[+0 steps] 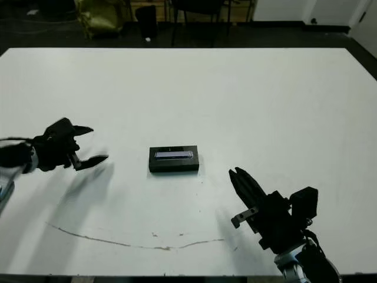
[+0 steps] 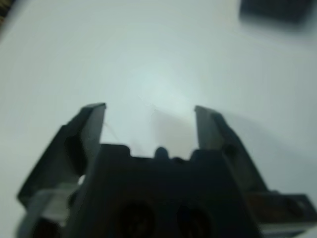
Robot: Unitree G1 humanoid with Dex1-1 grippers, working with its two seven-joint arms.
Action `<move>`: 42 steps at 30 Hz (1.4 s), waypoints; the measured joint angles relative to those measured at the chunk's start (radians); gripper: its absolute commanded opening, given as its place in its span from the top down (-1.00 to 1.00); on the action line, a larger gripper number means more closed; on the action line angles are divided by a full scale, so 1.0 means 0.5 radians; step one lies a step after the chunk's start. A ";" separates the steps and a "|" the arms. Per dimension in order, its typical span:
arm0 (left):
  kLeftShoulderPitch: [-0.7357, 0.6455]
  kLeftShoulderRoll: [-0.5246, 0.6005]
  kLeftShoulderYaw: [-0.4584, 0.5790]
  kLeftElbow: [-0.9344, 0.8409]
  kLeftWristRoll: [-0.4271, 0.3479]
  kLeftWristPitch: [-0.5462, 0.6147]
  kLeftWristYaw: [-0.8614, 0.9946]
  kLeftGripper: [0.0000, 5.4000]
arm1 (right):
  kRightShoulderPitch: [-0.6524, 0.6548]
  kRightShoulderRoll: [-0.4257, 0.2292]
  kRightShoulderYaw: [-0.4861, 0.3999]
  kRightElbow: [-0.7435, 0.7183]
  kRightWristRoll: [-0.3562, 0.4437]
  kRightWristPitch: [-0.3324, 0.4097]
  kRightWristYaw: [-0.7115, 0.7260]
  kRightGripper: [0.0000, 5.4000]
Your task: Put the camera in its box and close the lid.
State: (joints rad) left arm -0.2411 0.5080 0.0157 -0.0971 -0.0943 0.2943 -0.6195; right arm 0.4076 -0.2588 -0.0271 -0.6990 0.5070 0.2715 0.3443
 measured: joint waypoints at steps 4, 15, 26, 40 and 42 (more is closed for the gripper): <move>0.074 -0.203 0.010 -0.491 -0.036 0.273 0.303 0.35 | -0.006 0.000 0.006 0.012 -0.027 -0.007 0.006 1.00; 0.119 -0.730 -0.401 -0.794 0.017 0.446 0.778 0.99 | -0.013 0.024 0.019 0.030 -0.073 -0.010 -0.004 1.00; 0.221 -1.136 -0.643 -0.217 0.233 0.284 1.184 0.99 | -0.019 0.053 0.055 0.100 -0.071 -0.128 0.037 1.00; 0.225 -1.286 -0.691 0.184 0.430 0.068 1.400 0.99 | -0.037 0.104 0.079 0.298 -0.054 -0.315 0.155 1.00; 0.232 -1.284 -0.700 0.198 0.437 0.050 1.399 0.99 | -0.042 0.104 0.079 0.286 -0.052 -0.314 0.155 1.00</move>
State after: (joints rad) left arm -0.1253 -0.1338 -0.3344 0.0017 0.1244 0.3194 0.0800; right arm 0.3869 -0.2069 0.0123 -0.5559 0.4811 0.1145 0.4218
